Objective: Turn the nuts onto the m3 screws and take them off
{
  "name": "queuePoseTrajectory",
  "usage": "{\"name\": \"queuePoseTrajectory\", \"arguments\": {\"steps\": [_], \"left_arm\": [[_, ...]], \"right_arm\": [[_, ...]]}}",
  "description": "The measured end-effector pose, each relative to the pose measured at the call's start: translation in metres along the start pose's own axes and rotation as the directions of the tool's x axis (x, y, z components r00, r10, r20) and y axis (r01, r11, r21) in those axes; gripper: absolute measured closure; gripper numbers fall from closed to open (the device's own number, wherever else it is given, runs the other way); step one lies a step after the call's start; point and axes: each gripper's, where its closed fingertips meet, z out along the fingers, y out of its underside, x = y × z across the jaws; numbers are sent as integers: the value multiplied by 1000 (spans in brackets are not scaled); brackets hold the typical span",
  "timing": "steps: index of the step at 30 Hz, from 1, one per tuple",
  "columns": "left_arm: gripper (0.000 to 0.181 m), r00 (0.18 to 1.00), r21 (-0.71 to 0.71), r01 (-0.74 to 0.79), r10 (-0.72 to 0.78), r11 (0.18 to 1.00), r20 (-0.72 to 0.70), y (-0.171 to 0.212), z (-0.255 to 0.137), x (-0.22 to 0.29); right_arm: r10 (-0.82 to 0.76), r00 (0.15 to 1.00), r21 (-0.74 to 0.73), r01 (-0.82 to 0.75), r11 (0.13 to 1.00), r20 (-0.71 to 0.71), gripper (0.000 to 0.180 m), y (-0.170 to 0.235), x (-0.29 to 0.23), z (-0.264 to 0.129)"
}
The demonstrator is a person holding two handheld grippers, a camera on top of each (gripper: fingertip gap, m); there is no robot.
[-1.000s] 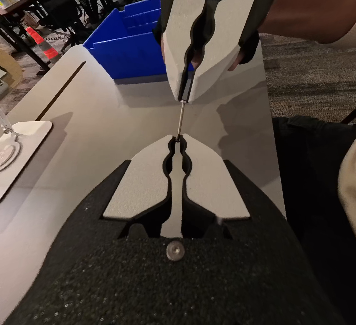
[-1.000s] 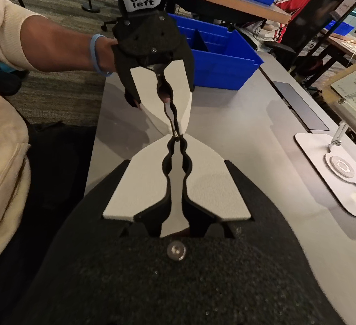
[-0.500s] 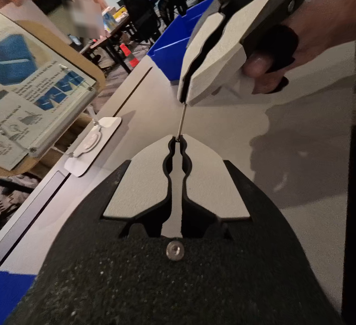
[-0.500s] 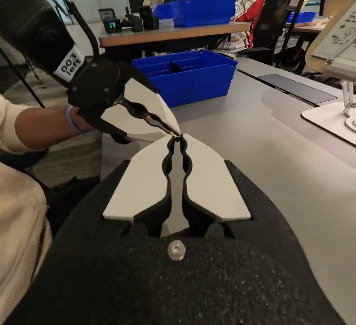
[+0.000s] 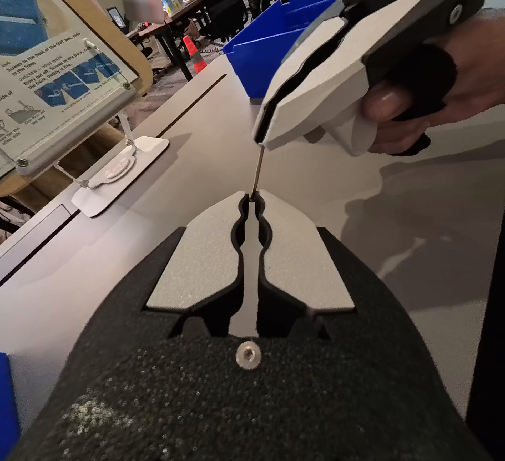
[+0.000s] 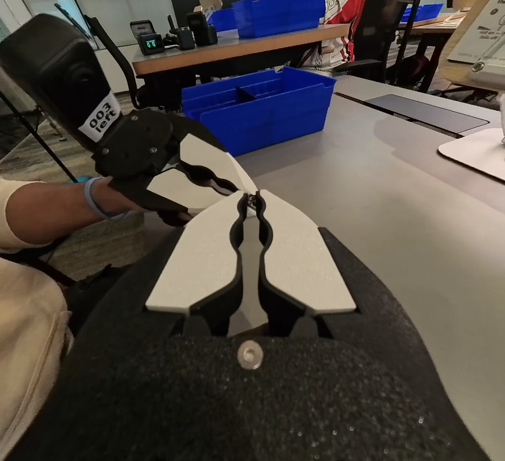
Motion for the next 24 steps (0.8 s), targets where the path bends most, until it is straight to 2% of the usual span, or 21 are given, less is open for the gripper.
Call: {"name": "queuePoseTrajectory", "arguments": {"steps": [3, 8, 24], "left_arm": [[177, 997, -24, -35, 37, 999, 72, 3, -1, -6], [177, 959, -83, -146, 162, 986, 233, 5, -5, -16], [177, 945, -129, -147, 178, 981, 274, 13, -2, -17]], "right_arm": [[37, 999, -4, -37, 999, -18, 174, 0, 3, 4], [188, 980, 19, -188, 982, -62, 174, 2, 10, 9], [421, 897, 0, -425, 905, -134, 173, 7, 9, 15]]}}
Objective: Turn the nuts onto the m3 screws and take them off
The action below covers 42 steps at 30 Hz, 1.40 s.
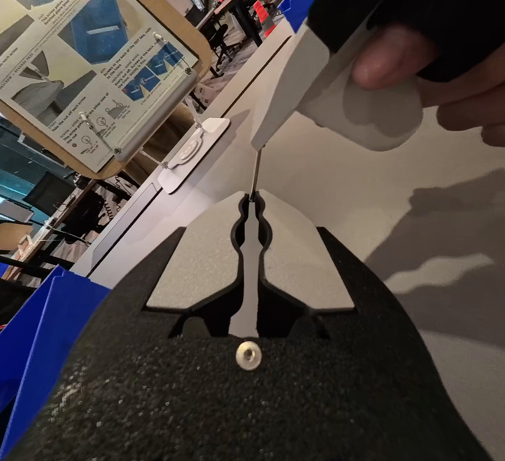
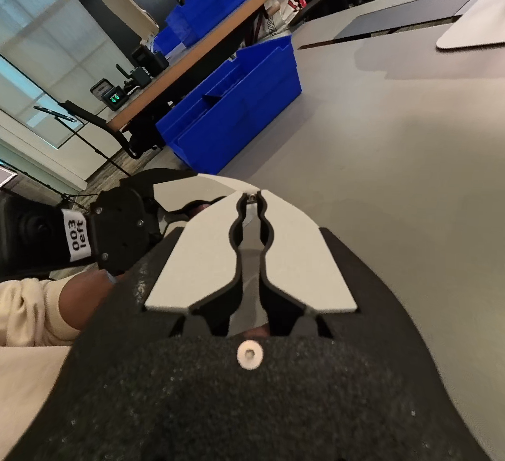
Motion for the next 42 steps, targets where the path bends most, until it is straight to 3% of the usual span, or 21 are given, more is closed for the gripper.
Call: {"name": "queuePoseTrajectory", "arguments": {"steps": [10, 15, 19, 22, 25, 29, 33, 42], "left_arm": [[177, 981, 15, 167, -165, 986, -98, 1, -1, 1], [177, 898, 20, 385, -369, 923, -241, -1, -3, 2], [177, 757, 6, 561, -510, 828, -408, -11, -10, 5], [177, 572, -47, 695, -592, 718, -568, -21, -19, 11], [177, 393, -111, 786, -631, 608, -669, -28, -27, 11], [177, 285, -128, 821, -593, 557, -753, -38, -40, 13], [177, 268, -131, 817, -570, 562, -777, -44, -44, 16], [177, 255, -139, 828, -585, 544, -770, -38, -42, 8]], "right_arm": [[-45, 999, 20, 45, 999, 4, 163, 1, -6, 5], [-122, 992, 34, 123, 992, -31, 157, -1, -4, -1], [-293, 955, 136, 284, 949, 54, 148, -9, -21, -11], [-419, 898, 228, 383, 895, 134, 142, -15, -39, -17], [-396, 893, 252, 341, 906, 214, 136, -20, -41, -16], [-348, 886, 232, 284, 930, 308, 131, -19, -44, -6], [-325, 863, 230, 252, 940, 387, 134, -16, -57, -3], [-325, 869, 240, 248, 938, 372, 137, -12, -57, -14]]}}
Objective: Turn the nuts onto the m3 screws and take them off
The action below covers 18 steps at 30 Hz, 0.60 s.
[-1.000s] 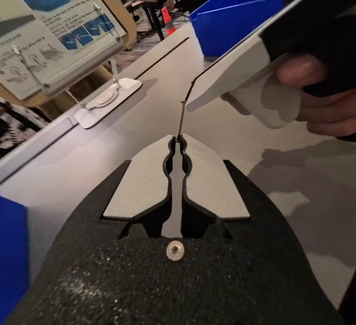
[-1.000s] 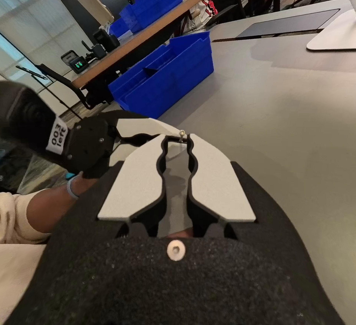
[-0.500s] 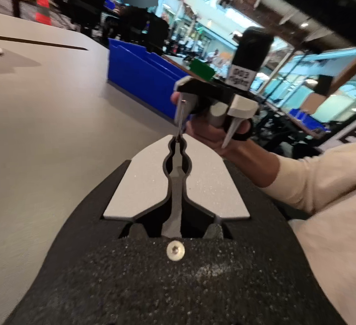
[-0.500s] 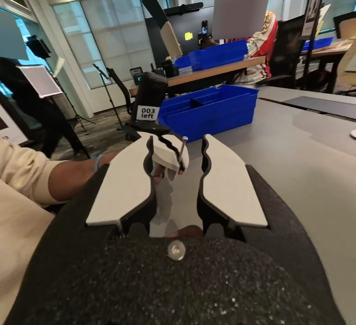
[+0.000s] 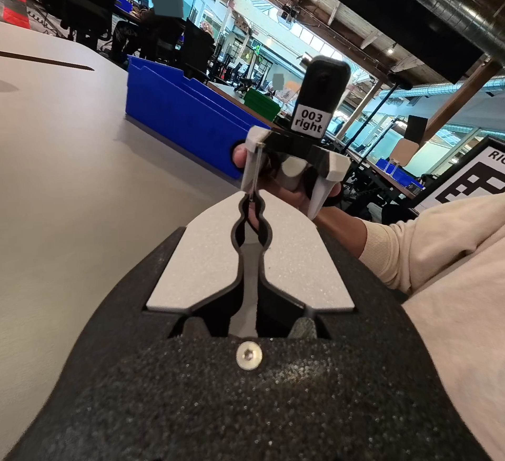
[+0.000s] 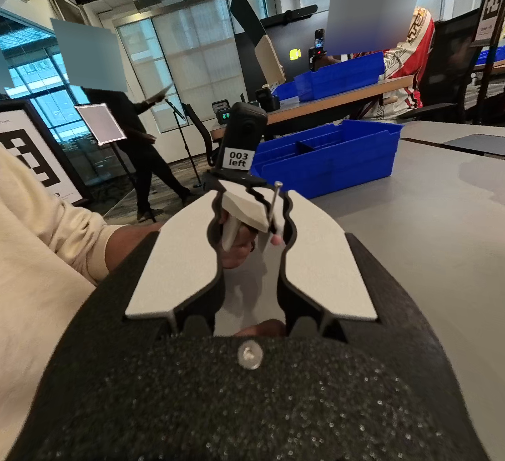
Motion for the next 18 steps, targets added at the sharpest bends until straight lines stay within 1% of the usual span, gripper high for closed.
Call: {"name": "queuePoseTrajectory", "arguments": {"steps": [2, 8, 14, 16, 18], "left_arm": [[177, 1000, 5, 0, 0, 1000, -17, -1, 0, 3], [177, 1000, -10, -11, 11, 1000, -20, 1, 3, 6], [177, 1000, 6, -6, 6, 1000, 1, -3, -4, 0], [177, 1000, 7, -9, 9, 1000, -16, -3, -3, 4], [177, 999, -4, -23, 23, 1000, -34, -1, 1, 10]], "right_arm": [[1, 1000, -13, -1, 1000, -23, 136, 2, 5, 0], [3, 1000, -5, -3, 1000, 21, 134, -1, -7, 13], [2, 1000, 8, -2, 1000, -25, 137, -2, 0, -1], [8, 999, 9, -8, 1000, -35, 136, -4, 3, 1], [13, 1000, 10, -13, 1000, -12, 135, -5, -1, 7]]}}
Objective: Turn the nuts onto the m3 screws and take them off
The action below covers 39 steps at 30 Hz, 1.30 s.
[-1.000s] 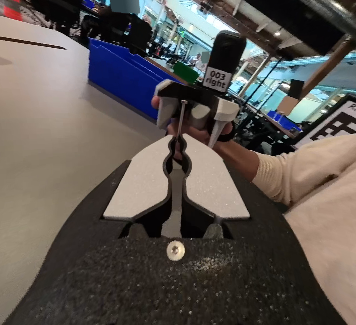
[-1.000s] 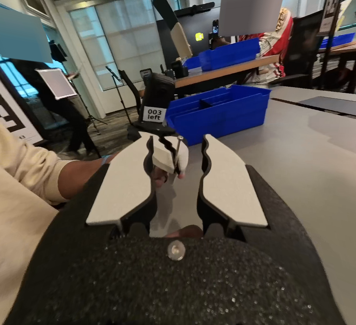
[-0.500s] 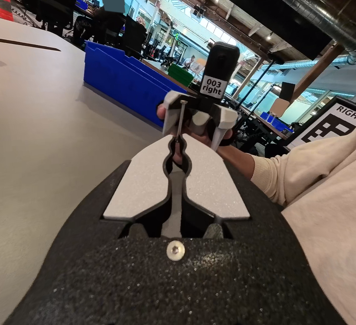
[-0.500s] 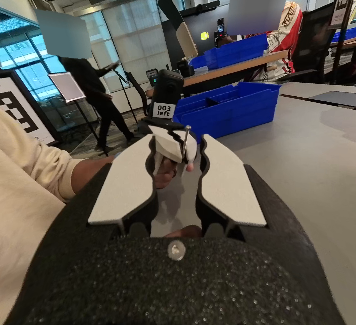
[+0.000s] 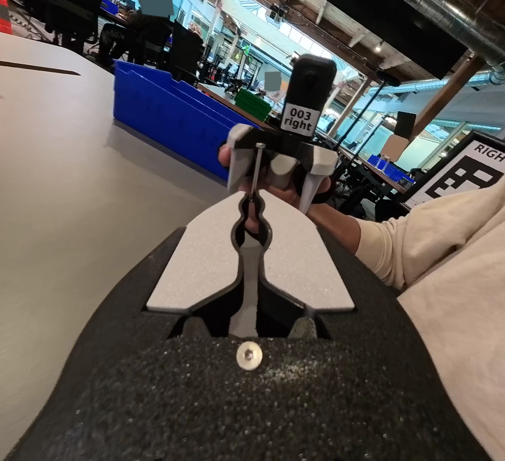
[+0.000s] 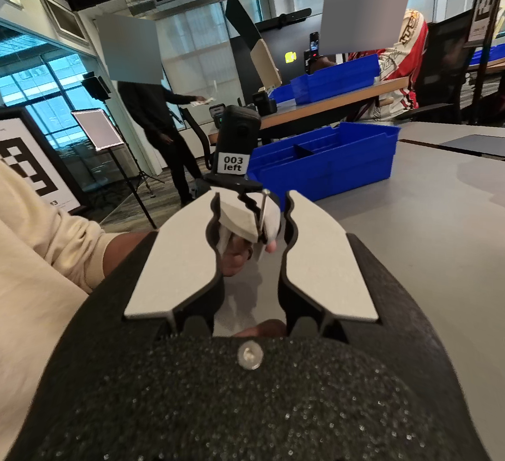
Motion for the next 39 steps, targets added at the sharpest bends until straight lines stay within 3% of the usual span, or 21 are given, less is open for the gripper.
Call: {"name": "queuePoseTrajectory", "arguments": {"steps": [10, 16, 23, 30, 39], "left_arm": [[177, 999, 23, 9, -9, 1000, 31, -6, -10, -8], [177, 1000, -26, -28, 28, 999, -13, 3, 3, 7], [177, 1000, 11, 1, -1, 1000, 22, -4, -11, -8], [177, 999, -29, -25, 25, 999, -20, 4, 4, 7], [177, 1000, -8, -24, 24, 1000, 0, -3, -7, -1]], "right_arm": [[-13, 999, 4, 13, 1000, -35, 136, -1, 0, -8], [-13, 1000, -15, 14, 1000, 15, 136, 0, -11, 8], [-17, 999, -11, 16, 1000, -47, 137, 2, -2, -11], [-18, 1000, -22, 19, 1000, 8, 136, -1, -14, 7], [-11, 999, -18, 11, 1000, -44, 136, -1, -3, -8]]}}
